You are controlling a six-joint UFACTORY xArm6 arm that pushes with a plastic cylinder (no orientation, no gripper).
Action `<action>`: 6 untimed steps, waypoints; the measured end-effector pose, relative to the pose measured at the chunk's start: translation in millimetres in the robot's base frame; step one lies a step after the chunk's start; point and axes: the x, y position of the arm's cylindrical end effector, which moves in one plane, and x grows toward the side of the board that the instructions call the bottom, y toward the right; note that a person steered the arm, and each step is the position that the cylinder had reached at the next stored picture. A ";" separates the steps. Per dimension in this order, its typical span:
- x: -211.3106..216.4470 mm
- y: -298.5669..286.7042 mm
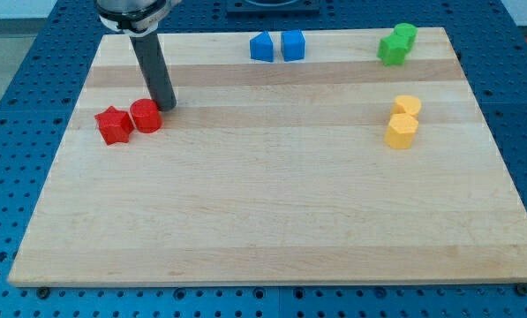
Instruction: Move your arm towards blue cube
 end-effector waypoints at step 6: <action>38.6 -135.5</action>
